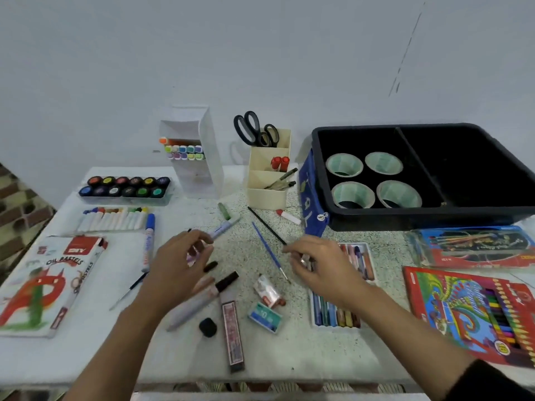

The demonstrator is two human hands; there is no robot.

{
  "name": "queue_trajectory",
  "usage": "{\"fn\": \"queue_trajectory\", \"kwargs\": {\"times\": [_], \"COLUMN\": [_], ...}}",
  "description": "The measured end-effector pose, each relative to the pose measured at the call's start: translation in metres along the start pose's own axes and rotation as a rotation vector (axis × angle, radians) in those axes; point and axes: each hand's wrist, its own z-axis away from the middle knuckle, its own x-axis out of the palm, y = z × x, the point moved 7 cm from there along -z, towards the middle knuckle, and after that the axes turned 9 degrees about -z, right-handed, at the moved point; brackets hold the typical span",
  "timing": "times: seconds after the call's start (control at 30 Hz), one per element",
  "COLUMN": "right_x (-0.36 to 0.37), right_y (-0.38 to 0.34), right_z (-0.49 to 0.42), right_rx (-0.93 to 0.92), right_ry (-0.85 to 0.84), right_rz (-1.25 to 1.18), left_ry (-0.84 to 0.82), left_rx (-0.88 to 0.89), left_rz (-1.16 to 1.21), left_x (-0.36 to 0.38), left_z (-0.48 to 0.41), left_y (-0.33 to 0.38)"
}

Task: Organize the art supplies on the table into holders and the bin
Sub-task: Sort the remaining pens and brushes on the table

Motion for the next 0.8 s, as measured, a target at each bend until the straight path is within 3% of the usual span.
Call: {"fn": "queue_trajectory", "kwargs": {"times": [0.27,0.43,0.57,0.7,0.8], "right_x": [0.069,0.106,0.121,0.128,0.132], "right_y": [-0.023,-0.027,-0.013,-0.013,-0.011], "right_z": [-0.097,-0.152,-0.169,-0.178,-0.184], "right_rx": [-0.027,-0.020,0.102,0.098,0.121], "right_ry": [-0.032,-0.063,-0.086,-0.027,-0.017], "right_rz": [0.069,0.254,0.401,0.455,0.417], "left_ry": [-0.109,-0.225,-0.240,-0.442,-0.534], "left_rx": [-0.039,0.071,0.181,0.376,0.503], "left_rz": [-0.072,-0.069,-0.007,0.089,0.009], "left_x": [-0.016,-0.003,-0.005,0.002,0.011], "left_z": [-0.035,-0.048,-0.048,-0.033,-0.023], "left_y": [-0.077,-0.081,-0.072,-0.052,-0.042]}}
